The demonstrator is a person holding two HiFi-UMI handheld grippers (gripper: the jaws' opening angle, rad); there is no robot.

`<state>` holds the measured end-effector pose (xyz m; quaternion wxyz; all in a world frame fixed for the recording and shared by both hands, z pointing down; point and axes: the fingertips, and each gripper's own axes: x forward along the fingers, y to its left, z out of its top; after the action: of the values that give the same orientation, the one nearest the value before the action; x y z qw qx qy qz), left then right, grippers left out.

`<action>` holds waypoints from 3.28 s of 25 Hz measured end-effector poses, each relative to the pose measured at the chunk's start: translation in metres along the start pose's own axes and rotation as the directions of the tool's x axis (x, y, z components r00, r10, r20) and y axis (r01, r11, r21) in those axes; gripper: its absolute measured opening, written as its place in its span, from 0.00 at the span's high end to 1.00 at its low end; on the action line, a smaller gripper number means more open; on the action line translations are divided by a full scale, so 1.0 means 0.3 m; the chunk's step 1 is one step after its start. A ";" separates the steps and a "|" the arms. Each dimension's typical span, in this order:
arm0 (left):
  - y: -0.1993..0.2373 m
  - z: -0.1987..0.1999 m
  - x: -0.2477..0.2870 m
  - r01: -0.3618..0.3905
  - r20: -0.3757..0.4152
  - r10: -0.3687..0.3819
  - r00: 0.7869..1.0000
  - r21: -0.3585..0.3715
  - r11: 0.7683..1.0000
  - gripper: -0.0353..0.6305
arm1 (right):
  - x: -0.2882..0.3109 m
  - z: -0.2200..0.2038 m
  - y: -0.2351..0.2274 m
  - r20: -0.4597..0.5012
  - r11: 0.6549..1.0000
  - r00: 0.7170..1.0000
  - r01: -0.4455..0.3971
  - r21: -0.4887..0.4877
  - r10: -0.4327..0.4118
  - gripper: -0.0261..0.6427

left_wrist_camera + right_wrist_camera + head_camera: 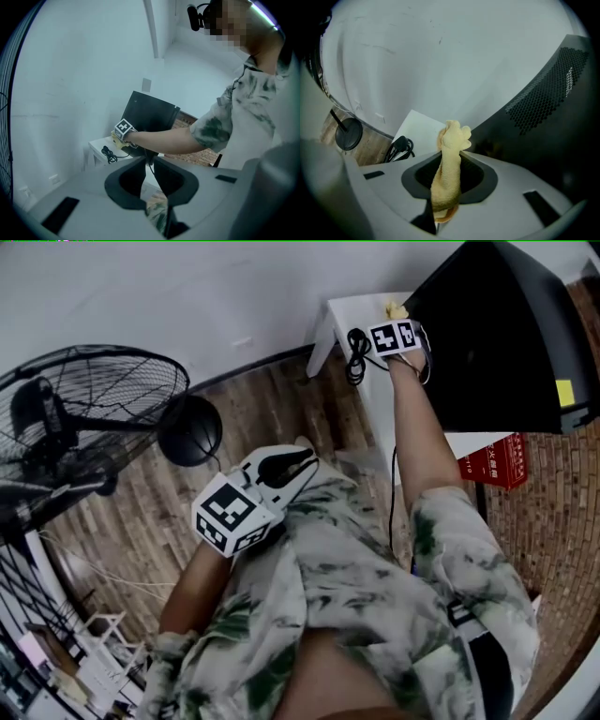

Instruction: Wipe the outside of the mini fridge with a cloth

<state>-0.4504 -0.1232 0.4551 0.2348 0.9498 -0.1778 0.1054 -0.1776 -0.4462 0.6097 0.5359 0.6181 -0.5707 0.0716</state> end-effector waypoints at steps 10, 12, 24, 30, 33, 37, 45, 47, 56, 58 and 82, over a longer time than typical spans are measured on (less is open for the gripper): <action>0.032 -0.002 0.042 -0.019 -0.035 0.019 0.999 -0.021 1.000 0.86 | 0.118 -0.096 0.120 -0.025 0.992 0.992 -0.120 0.044 0.121 0.82; 0.035 -0.002 0.038 -0.019 -0.036 0.019 0.999 -0.018 1.000 0.86 | 0.128 -0.116 0.136 -0.017 0.988 0.989 -0.144 0.059 0.146 0.82; -0.006 0.012 -0.013 0.006 -0.020 -0.006 1.000 0.017 1.000 0.86 | -0.059 -0.209 0.166 0.120 0.958 0.968 -0.237 0.164 0.219 0.81; -0.074 -0.011 -0.040 0.042 -0.020 -0.041 0.999 0.047 0.998 0.86 | -0.252 -0.321 0.216 0.196 0.921 0.944 -0.308 0.238 0.265 0.81; -0.118 -0.026 -0.059 0.063 -0.020 -0.062 0.998 0.060 0.996 0.86 | -0.377 -0.386 0.248 0.241 0.898 0.931 -0.338 0.282 0.275 0.81; -0.160 -0.047 -0.080 0.089 -0.023 -0.087 0.996 0.081 0.993 0.86 | -0.518 -0.481 0.319 0.276 0.876 0.909 -0.388 0.285 0.313 0.81; -0.255 -0.139 -0.083 0.167 -0.056 -0.163 0.985 0.070 0.984 0.86 | -0.843 -0.641 0.414 0.384 0.820 0.840 -0.501 0.277 0.383 0.82; -0.269 -0.145 -0.082 0.187 -0.061 -0.183 0.981 0.067 0.980 0.86 | -0.920 -0.657 0.429 0.409 0.803 0.819 -0.530 0.271 0.403 0.82; -0.361 -0.183 -0.030 0.239 -0.110 -0.228 0.967 0.102 0.966 0.87 | -1.229 -0.734 0.413 0.526 0.770 0.734 -0.602 0.211 0.430 0.82; -0.394 -0.201 0.002 0.236 -0.116 -0.224 0.968 0.103 0.966 0.87 | -1.290 -0.771 0.385 0.546 0.768 0.717 -0.611 0.192 0.433 0.82; -1.213 -0.470 0.340 0.198 -0.168 -0.175 0.970 0.128 0.972 0.89 | -1.741 -1.564 0.040 0.691 0.721 0.617 -0.663 0.201 0.375 0.82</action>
<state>-0.2327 0.2165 0.4578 0.1880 0.9656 -0.0607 0.1691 -0.1183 0.2339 0.4458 0.1235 0.5115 -0.8365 0.1530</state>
